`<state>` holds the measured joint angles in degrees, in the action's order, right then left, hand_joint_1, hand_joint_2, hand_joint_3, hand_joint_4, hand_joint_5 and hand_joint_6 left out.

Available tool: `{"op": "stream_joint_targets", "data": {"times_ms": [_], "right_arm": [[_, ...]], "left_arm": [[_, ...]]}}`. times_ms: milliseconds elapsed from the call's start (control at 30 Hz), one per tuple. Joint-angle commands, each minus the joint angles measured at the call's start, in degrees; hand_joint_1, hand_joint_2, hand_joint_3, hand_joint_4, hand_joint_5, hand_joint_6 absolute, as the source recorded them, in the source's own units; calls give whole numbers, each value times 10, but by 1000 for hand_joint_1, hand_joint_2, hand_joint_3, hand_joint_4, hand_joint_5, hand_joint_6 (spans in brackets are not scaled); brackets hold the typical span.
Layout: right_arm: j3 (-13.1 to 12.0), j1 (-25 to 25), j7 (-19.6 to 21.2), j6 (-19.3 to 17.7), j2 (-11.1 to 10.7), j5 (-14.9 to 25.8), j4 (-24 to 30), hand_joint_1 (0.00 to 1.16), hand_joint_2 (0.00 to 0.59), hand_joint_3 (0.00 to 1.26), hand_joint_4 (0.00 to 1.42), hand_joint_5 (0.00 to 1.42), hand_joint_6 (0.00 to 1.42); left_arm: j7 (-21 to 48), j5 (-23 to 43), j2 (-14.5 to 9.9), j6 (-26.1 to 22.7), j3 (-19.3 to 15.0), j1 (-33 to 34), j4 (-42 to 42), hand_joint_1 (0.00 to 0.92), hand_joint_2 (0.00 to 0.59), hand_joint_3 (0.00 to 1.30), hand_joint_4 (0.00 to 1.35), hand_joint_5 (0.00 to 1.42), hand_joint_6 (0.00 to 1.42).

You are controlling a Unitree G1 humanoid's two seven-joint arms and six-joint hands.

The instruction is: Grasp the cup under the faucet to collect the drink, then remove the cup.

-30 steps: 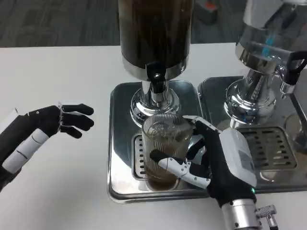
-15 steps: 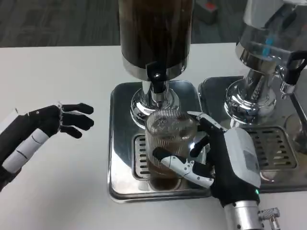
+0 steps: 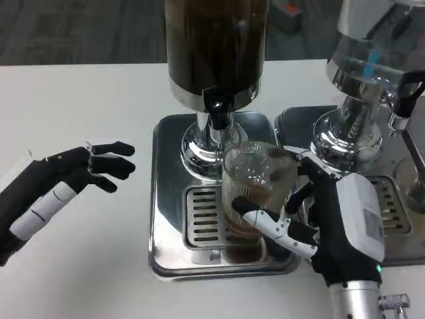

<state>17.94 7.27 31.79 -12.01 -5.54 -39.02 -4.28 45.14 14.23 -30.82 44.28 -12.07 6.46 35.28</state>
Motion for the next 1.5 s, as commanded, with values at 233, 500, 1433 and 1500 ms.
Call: {"op": "stream_joint_targets", "data": {"times_ms": [233, 500, 1433, 1500], "right_arm": [[-21, 12, 15, -20, -2, 2, 28, 608, 186, 559, 698, 942, 1248], [-31, 33, 13, -22, -6, 1, 66, 658, 178, 563, 698, 942, 1265], [-34, 143, -21, -36, -29, -14, 208, 775, 141, 583, 707, 970, 1285], [-34, 150, -24, -38, -29, -14, 215, 777, 139, 587, 707, 970, 1286]], "left_arm": [[-13, -32, -3, 43, 11, 3, 12, 0, 117, 309, 286, 292, 436], [-35, -71, -18, 106, 21, -17, -3, 0, 113, 237, 126, 152, 336], [-164, -209, -91, 268, 42, -78, -42, 0, 83, 27, 0, 0, 157], [-168, -212, -96, 273, 44, -82, -47, 0, 83, 23, 0, 0, 156]]}}
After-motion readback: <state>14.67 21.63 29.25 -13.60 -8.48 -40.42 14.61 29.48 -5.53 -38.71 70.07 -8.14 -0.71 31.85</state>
